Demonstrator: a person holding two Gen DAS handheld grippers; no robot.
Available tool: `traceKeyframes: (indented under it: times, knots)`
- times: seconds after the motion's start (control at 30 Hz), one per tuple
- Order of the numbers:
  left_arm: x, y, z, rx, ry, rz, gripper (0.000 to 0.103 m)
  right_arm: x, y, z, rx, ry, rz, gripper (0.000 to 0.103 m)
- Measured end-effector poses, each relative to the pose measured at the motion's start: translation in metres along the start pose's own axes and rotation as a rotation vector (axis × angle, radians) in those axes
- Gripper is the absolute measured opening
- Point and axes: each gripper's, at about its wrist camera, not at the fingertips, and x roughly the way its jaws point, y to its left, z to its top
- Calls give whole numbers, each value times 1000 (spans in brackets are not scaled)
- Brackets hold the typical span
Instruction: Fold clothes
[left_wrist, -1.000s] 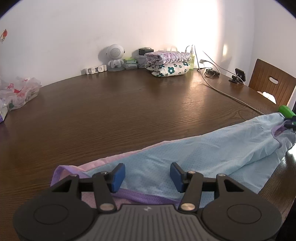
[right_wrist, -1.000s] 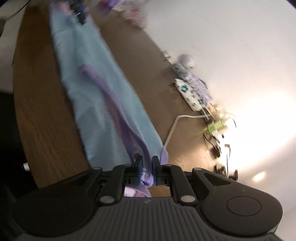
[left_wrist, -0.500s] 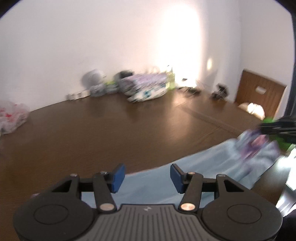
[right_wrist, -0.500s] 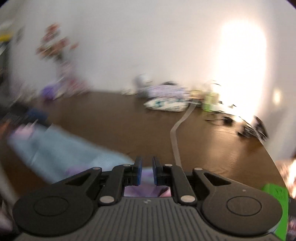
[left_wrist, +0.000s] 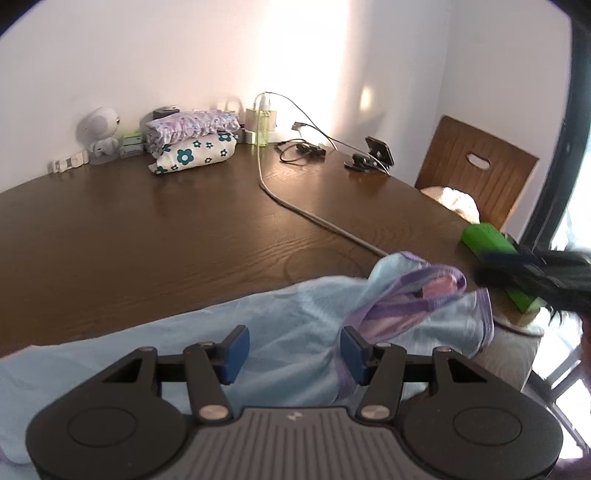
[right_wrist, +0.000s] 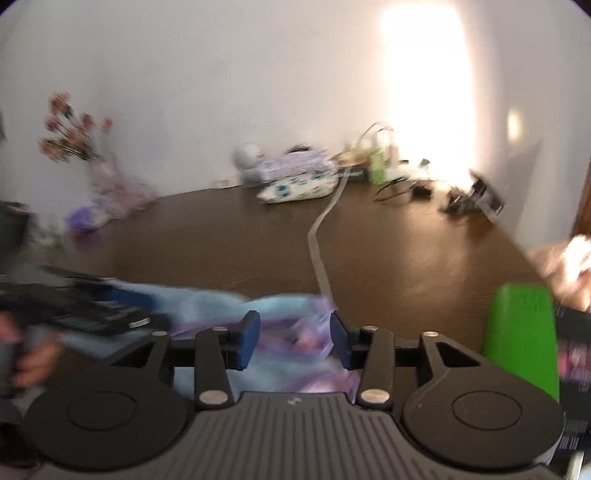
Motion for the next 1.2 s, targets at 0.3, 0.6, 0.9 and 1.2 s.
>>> traceKeyframes:
  times: [0.3, 0.6, 0.9, 1.2]
  knots:
    - [1, -7, -19, -31, -70, 29, 53, 11, -16, -26, 241, 76, -16, 63]
    - [4, -19, -23, 46, -70, 38, 66, 44, -9, -18, 294, 2, -84, 62]
    - [5, -21, -24, 64, -66, 27, 70, 67, -3, -10, 273, -3, -212, 19]
    - [-12, 9, -19, -103, -124, -45, 65, 52, 8, -29, 139, -165, -196, 9]
